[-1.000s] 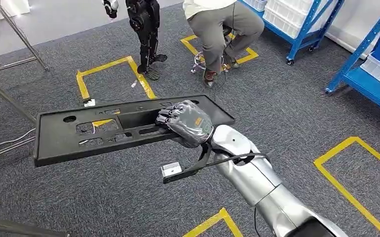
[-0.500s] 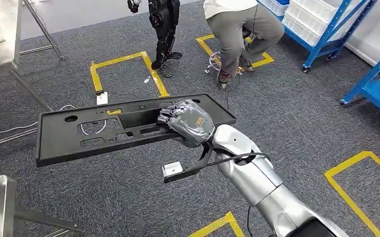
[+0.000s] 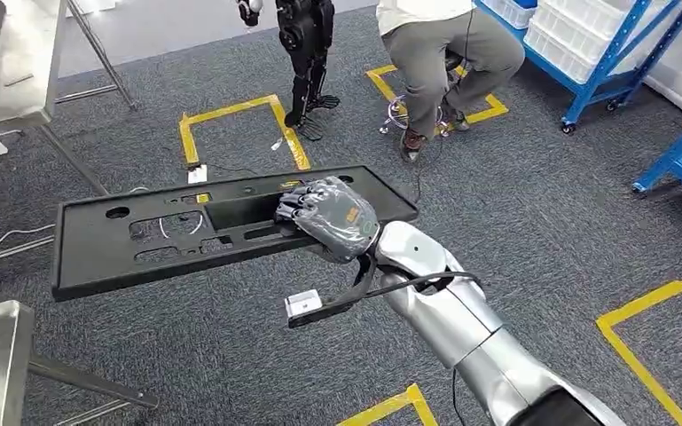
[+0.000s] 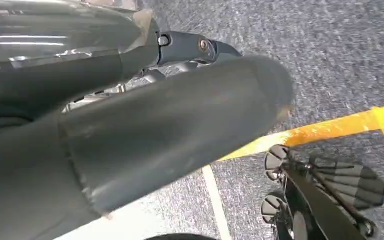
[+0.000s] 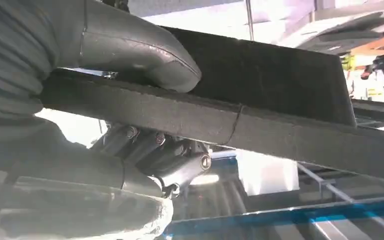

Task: Take the parts from the cabinet and place them on the table.

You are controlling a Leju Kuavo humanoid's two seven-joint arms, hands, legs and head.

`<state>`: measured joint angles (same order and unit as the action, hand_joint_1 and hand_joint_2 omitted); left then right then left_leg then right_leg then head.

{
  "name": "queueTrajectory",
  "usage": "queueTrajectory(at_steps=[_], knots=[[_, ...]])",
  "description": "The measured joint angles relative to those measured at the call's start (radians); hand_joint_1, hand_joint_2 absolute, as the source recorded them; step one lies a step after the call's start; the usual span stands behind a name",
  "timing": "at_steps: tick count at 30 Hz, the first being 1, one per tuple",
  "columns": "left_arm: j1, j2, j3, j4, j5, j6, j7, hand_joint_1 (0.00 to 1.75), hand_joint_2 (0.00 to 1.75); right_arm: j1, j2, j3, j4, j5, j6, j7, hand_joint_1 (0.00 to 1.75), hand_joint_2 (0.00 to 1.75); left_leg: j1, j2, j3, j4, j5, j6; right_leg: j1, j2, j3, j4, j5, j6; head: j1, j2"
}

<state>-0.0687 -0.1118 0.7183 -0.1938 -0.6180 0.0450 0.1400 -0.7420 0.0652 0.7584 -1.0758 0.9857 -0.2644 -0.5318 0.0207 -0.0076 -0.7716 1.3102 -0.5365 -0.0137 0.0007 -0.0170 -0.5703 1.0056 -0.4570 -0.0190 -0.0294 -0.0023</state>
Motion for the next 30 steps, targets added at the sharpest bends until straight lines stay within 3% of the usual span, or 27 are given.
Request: queueTrajectory(at_steps=[2, 3, 4, 7, 8, 9, 10, 12, 13, 14, 15, 16, 18, 19, 22, 24, 25, 26, 28, 29, 30], knots=[[-0.001, 0.0, 0.003, 0.0, -0.002, 0.0, 0.0, 0.0, 0.0, -0.002, 0.001, 0.002, 0.0, 0.0, 0.0, 0.0, 1.68, 1.75, -0.001, 0.008, 0.095, -0.176, 0.084, 0.012, 0.003, -0.005, 0.002, 0.0, 0.0, 0.0, 0.0, 0.0], [-0.001, 0.001, 0.005, 0.0, -0.002, 0.0, 0.0, 0.0, 0.0, -0.003, 0.001, 0.002, 0.0, 0.0, -0.001, 0.0, 1.68, 1.75, -0.004, 0.023, 0.144, -0.26, 0.112, 0.021, 0.004, -0.007, 0.003, 0.0, 0.0, 0.0, -0.001, 0.0], [-0.004, 0.001, 0.006, 0.0, -0.003, 0.0, 0.0, 0.0, 0.0, -0.004, 0.001, 0.002, 0.0, 0.0, -0.001, 0.0, 1.68, 1.75, -0.014, 0.037, 0.159, -0.291, 0.102, 0.023, 0.016, -0.009, 0.0, 0.002, -0.002, 0.003, 0.001, 0.0], [-0.003, 0.001, 0.007, 0.0, -0.006, 0.001, 0.0, 0.0, 0.0, -0.004, 0.0, 0.003, 0.0, 0.002, -0.002, 0.0, 1.68, 1.75, -0.019, 0.021, 0.153, -0.293, 0.107, 0.032, 0.012, -0.02, 0.0, -0.002, -0.003, 0.011, 0.002, 0.0], [-0.003, 0.001, 0.008, 0.0, -0.006, 0.001, 0.0, 0.0, 0.0, -0.005, 0.0, 0.003, -0.001, 0.002, -0.002, 0.0, 1.68, 1.75, -0.017, 0.018, 0.156, -0.303, 0.112, 0.039, 0.015, -0.023, 0.001, -0.003, -0.004, 0.015, 0.0, 0.0], [-0.003, 0.0, 0.008, 0.0, -0.006, 0.001, 0.0, 0.0, 0.0, -0.005, 0.0, 0.002, -0.001, 0.002, -0.002, 0.0, 1.68, 1.75, -0.007, 0.017, 0.164, -0.313, 0.12, 0.046, 0.013, -0.015, -0.011, 0.015, -0.015, 0.019, 0.002, 0.0], [-0.003, 0.0, 0.009, 0.0, -0.006, 0.001, 0.0, 0.0, 0.0, -0.007, -0.001, 0.002, -0.001, 0.002, -0.003, 0.0, 1.68, 1.75, -0.007, 0.014, 0.165, -0.315, 0.123, 0.052, 0.012, -0.002, -0.027, 0.055, -0.04, 0.018, 0.002, 0.0], [-0.004, 0.001, 0.01, 0.0, -0.009, 0.001, 0.0, 0.0, 0.0, -0.005, -0.006, 0.002, 0.0, 0.002, -0.005, 0.0, 1.68, 1.75, -0.007, 0.003, 0.164, -0.315, 0.123, 0.054, 0.002, 0.009, -0.101, 0.215, -0.106, 0.014, 0.006, 0.0], [-0.004, 0.001, 0.01, 0.0, -0.009, 0.001, 0.0, 0.0, 0.0, -0.001, -0.008, 0.003, 0.002, 0.002, -0.005, 0.0, 1.68, 1.75, -0.007, -0.002, 0.162, -0.314, 0.123, 0.054, -0.001, 0.011, -0.138, 0.291, -0.132, 0.018, 0.006, 0.0], [-0.004, 0.001, 0.01, 0.0, -0.009, 0.001, 0.001, 0.0, 0.0, 0.003, -0.011, 0.003, 0.003, 0.002, -0.005, -0.001, 1.68, 1.75, -0.007, -0.007, 0.162, -0.314, 0.124, 0.054, -0.004, 0.012, -0.156, 0.326, -0.138, 0.025, 0.007, 0.0], [-0.003, 0.001, 0.01, 0.0, -0.009, 0.001, 0.001, 0.0, 0.0, 0.006, -0.013, 0.003, 0.004, 0.003, -0.005, -0.002, 1.68, 1.75, -0.005, -0.013, 0.162, -0.313, 0.124, 0.053, -0.009, 0.012, -0.15, 0.307, -0.125, 0.036, 0.007, 0.0], [-0.003, 0.0, 0.01, 0.0, -0.009, 0.001, 0.001, 0.0, 0.0, 0.006, -0.013, 0.003, 0.004, 0.003, -0.006, -0.002, 1.68, 1.75, -0.004, -0.019, 0.163, -0.312, 0.123, 0.051, -0.014, 0.012, -0.118, 0.243, -0.093, 0.049, 0.007, 0.0], [-0.003, -0.001, 0.01, 0.0, -0.01, 0.001, 0.002, 0.0, 0.0, 0.004, -0.013, 0.003, 0.004, 0.003, -0.006, -0.002, 1.68, 1.75, 0.002, -0.032, 0.162, -0.304, 0.12, 0.04, -0.031, 0.021, -0.018, 0.039, -0.016, 0.073, 0.008, 0.0], [-0.003, 0.001, 0.011, 0.0, -0.011, 0.002, 0.002, 0.0, 0.0, 0.004, -0.013, 0.003, 0.004, 0.003, -0.008, -0.002, 1.68, 1.75, -0.003, -0.036, 0.159, -0.299, 0.117, 0.032, -0.027, 0.032, -0.01, 0.017, -0.018, 0.069, 0.008, 0.0], [-0.001, 0.0, 0.012, 0.0, -0.012, 0.003, 0.003, 0.0, 0.0, 0.005, -0.013, 0.004, 0.004, 0.004, -0.01, -0.006, 1.68, 1.75, 0.002, -0.042, 0.154, -0.304, 0.123, 0.013, -0.017, 0.027, -0.006, 0.016, -0.009, 0.044, 0.008, 0.0], [0.0, 0.001, 0.013, 0.0, -0.013, 0.005, 0.003, 0.0, 0.0, 0.004, -0.01, 0.005, 0.004, 0.004, -0.013, -0.006, 1.68, 1.75, 0.011, -0.035, 0.15, -0.296, 0.115, 0.001, -0.026, 0.021, -0.005, 0.009, 0.0, 0.028, 0.007, 0.0], [0.0, 0.0, 0.013, 0.0, -0.014, 0.005, 0.003, 0.0, 0.0, 0.004, -0.008, 0.005, 0.004, 0.004, -0.014, -0.006, 1.68, 1.75, 0.008, -0.013, 0.136, -0.262, 0.089, 0.0, -0.024, 0.019, -0.005, 0.009, -0.002, 0.023, 0.004, 0.0], [-0.001, -0.002, 0.013, 0.0, -0.017, 0.005, 0.003, 0.0, 0.0, 0.003, -0.008, 0.005, 0.004, 0.004, -0.016, -0.006, 1.68, 1.75, 0.009, -0.006, 0.107, -0.197, 0.05, -0.003, -0.021, 0.016, -0.005, 0.009, -0.001, 0.013, 0.002, 0.0], [-0.002, -0.002, 0.013, 0.0, -0.021, 0.005, 0.003, 0.0, 0.0, 0.006, -0.009, 0.005, 0.005, 0.005, -0.019, -0.007, 1.68, 1.75, 0.009, -0.001, 0.027, -0.028, -0.025, -0.006, -0.013, 0.007, -0.006, 0.009, -0.003, 0.01, 0.002, 0.0], [-0.001, -0.002, 0.013, 0.0, -0.022, 0.007, 0.003, 0.0, 0.0, 0.008, -0.009, 0.006, 0.006, 0.005, -0.021, -0.008, 1.68, 1.75, 0.009, 0.0, 0.001, 0.024, -0.036, -0.005, -0.009, 0.002, -0.005, 0.009, -0.003, 0.009, 0.003, 0.0], [0.0, -0.001, 0.013, 0.0, -0.023, 0.007, 0.003, 0.0, 0.0, 0.011, -0.009, 0.006, 0.007, 0.006, -0.022, -0.008, 1.68, 1.75, 0.008, 0.0, 0.002, 0.02, -0.021, -0.002, -0.007, -0.003, -0.005, 0.009, -0.004, 0.008, 0.002, 0.0]])
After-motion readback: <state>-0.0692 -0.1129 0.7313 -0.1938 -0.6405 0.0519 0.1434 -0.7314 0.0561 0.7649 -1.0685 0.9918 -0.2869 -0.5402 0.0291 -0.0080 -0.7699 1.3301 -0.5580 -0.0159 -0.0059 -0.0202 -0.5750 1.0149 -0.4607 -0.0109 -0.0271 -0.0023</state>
